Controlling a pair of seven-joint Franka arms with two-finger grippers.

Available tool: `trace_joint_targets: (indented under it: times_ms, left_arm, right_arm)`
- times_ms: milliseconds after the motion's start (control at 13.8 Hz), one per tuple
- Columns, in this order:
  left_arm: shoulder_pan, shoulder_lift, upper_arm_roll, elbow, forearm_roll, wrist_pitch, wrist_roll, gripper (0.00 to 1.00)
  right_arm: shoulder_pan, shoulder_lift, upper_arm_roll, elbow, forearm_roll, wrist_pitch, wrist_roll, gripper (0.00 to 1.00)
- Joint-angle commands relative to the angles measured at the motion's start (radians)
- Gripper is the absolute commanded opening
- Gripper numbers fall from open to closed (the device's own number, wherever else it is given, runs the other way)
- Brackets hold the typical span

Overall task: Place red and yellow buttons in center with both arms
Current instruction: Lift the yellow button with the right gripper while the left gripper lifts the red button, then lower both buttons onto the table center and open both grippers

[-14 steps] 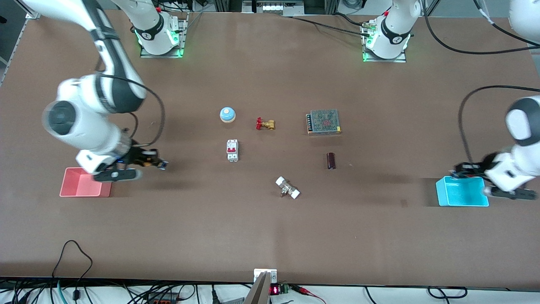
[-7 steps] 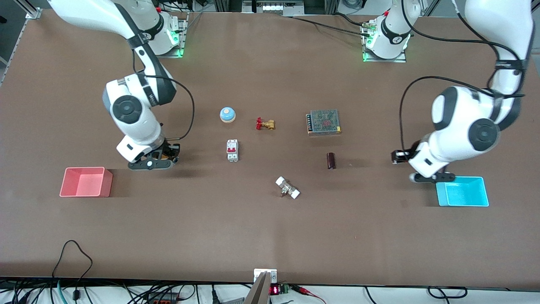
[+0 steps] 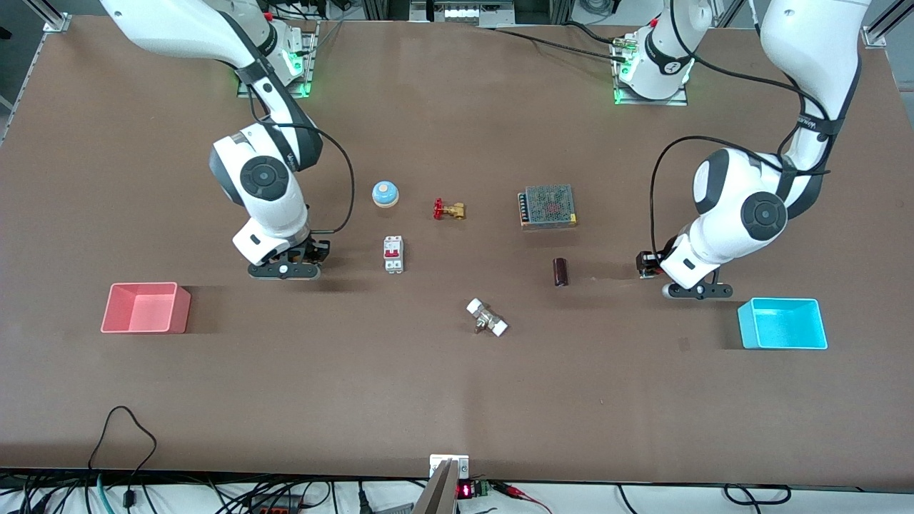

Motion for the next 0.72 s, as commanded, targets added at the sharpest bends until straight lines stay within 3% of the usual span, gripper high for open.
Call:
trace_joint_targets:
  times_ms: [0,362,435,507,580,652]
  left_arm:
    - [0.011,0.012,-0.007,-0.034,-0.008,0.085,0.009,0.36]
    - [0.011,0.029,-0.007,-0.037,-0.006,0.094,0.009,0.37]
    - [0.011,0.026,-0.007,-0.034,-0.006,0.093,0.007,0.43]
    - [0.011,0.017,-0.007,-0.026,-0.006,0.09,0.0,0.61]
    - [0.011,0.002,-0.007,-0.022,-0.006,0.087,0.0,0.9]
    - [0.01,-0.029,-0.007,-0.02,-0.006,0.085,0.003,1.0]
  right_arm:
    - [0.006,0.017,0.003,-0.005,-0.029,0.037,0.065,0.24]
    - [0.012,0.029,0.003,-0.004,-0.03,0.042,0.067,0.25]
    - [0.012,0.031,0.003,-0.004,-0.03,0.043,0.067,0.28]
    - [0.011,0.031,0.003,-0.004,-0.03,0.043,0.067,0.33]
    - [0.011,0.032,0.003,-0.004,-0.03,0.043,0.067,0.43]
    - [0.011,0.032,0.003,-0.004,-0.03,0.043,0.067,0.47]
